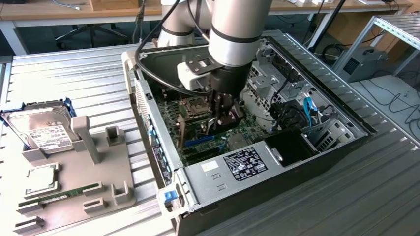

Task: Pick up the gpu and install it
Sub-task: 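Insert the gpu into the slot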

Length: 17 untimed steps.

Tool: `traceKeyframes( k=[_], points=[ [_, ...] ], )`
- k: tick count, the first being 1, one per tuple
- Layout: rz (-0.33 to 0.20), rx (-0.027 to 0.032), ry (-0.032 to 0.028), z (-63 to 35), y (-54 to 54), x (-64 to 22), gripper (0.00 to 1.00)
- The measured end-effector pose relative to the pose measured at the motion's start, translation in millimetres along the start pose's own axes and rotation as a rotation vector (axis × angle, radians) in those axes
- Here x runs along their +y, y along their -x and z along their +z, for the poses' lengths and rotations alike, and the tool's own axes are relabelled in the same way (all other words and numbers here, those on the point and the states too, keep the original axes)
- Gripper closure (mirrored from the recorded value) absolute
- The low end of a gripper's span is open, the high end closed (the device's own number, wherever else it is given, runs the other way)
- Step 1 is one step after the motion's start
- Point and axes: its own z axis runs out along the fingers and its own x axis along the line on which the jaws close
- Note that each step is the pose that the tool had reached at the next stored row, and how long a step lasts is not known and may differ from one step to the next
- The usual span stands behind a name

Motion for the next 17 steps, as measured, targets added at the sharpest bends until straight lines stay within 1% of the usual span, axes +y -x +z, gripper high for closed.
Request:
traceKeyframes(
  k=[8, 10, 17],
  points=[
    [0.0, 0.0001, 0.0001, 1.0, 0.3, 3.4, 0.74],
    [0.0, 0.0001, 0.0001, 3.0, 0.5, 5.6, 0.74],
    [0.0, 0.0, 0.0, 4.4, 0.6, 6.6, 0.74]
  ],
)
